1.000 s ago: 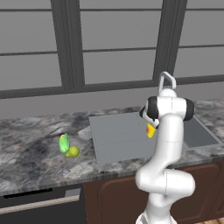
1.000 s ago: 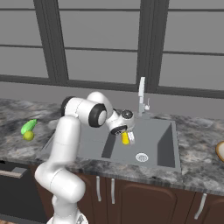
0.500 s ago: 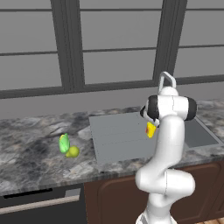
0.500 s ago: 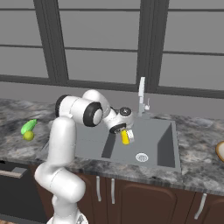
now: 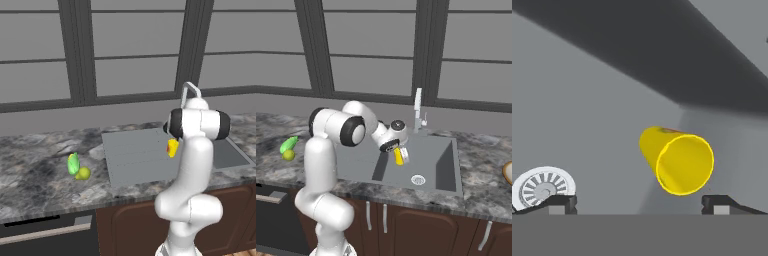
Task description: Remove the pear and corn from the sink. Then move the bowl and cup from the counter to the sink for washing.
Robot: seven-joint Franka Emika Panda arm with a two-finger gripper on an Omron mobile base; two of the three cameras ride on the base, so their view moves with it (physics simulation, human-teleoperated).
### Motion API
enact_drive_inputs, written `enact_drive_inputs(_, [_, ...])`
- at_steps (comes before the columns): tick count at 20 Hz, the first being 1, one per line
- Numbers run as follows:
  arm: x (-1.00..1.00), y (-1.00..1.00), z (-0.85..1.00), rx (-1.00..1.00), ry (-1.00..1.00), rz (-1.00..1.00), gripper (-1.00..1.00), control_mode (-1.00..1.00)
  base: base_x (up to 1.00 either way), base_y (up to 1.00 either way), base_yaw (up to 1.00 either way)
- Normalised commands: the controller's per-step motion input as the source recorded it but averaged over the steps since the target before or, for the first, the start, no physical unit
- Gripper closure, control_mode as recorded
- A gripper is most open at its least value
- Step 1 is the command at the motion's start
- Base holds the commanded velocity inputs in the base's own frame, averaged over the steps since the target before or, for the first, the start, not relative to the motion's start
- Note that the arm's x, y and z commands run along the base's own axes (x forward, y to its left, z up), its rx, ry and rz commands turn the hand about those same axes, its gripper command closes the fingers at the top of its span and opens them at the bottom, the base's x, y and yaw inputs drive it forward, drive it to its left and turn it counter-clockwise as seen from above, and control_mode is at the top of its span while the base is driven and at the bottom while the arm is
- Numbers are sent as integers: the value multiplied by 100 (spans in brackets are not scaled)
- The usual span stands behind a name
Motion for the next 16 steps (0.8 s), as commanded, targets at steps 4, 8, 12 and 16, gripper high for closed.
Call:
enact_drive_inputs(4, [-33,-4,40,0,7,-8,-100,-100,0,0,0])
enact_drive_inputs(8, [-30,-3,46,0,2,-13,-100,-100,0,0,0])
enact_drive_inputs(12, [-22,-5,46,0,6,-21,-100,-100,0,0,0])
enact_drive_inputs(16, [-23,-11,45,0,6,-24,-100,-100,0,0,0])
